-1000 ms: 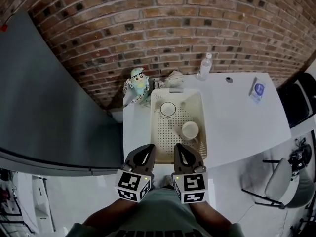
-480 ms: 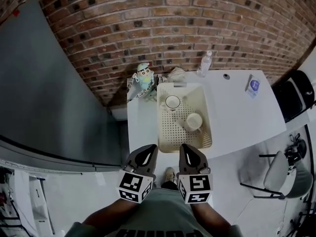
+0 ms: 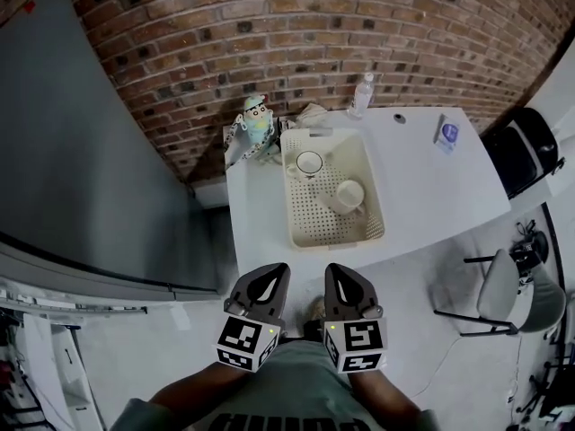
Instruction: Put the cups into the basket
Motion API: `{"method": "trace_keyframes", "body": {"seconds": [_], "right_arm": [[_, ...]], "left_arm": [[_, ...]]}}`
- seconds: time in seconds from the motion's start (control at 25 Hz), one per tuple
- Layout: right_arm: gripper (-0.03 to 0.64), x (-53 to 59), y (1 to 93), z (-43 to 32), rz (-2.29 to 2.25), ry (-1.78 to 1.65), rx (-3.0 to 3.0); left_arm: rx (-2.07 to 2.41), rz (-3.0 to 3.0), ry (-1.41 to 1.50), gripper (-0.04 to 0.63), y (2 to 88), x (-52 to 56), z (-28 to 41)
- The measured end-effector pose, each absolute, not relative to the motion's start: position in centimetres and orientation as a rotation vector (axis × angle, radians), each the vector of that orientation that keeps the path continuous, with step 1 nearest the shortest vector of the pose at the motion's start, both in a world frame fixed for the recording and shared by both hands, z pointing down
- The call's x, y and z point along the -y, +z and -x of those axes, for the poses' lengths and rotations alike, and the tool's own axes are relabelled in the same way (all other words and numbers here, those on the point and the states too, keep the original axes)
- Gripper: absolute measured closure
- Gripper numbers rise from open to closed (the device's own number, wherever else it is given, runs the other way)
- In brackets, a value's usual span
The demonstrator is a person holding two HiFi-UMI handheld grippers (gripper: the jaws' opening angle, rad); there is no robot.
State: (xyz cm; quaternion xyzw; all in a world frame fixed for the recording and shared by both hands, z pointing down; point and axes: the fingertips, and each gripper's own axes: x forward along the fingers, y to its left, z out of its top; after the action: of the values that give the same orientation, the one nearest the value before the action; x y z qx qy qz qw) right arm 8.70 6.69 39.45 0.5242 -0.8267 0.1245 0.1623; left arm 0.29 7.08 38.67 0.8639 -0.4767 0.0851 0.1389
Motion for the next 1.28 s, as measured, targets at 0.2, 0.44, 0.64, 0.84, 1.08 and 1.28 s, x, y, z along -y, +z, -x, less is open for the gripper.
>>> {"method": "trace_keyframes", "body": {"seconds": [0.2, 0.44, 0.64, 0.84, 1.08, 1.28], "right_arm": [[0.604, -8.5, 39.8, -8.4, -1.420, 0.332, 2.395], [0.604, -8.6, 38.3, -9.9, -1.379, 0.299, 2.439], [0.606, -9.0, 38.5, -11.2, -1.353, 0.285, 2.453], [0.607, -8.8, 38.7, -12.0, -1.360, 0.300, 2.457], [0.606, -8.5, 39.0, -12.6, -1.379, 0.302, 2.441], [0.606, -8.3, 38.6, -12.4, -1.395, 0.308, 2.443]], "left_arm": [[1.447, -2.479, 0.238, 0.589, 38.2, -7.8, 0.4], [1.488, -2.448, 0.222, 0.589, 37.8, -7.9, -1.3], [1.489, -2.448, 0.223, 0.589, 37.9, -8.1, -3.3], [1.489, -2.442, 0.235, 0.589, 38.1, -8.2, -3.9], [1.481, -2.453, 0.232, 0.589, 38.0, -7.9, -4.0], [1.469, -2.463, 0.228, 0.589, 37.9, -7.8, -4.0]]}}
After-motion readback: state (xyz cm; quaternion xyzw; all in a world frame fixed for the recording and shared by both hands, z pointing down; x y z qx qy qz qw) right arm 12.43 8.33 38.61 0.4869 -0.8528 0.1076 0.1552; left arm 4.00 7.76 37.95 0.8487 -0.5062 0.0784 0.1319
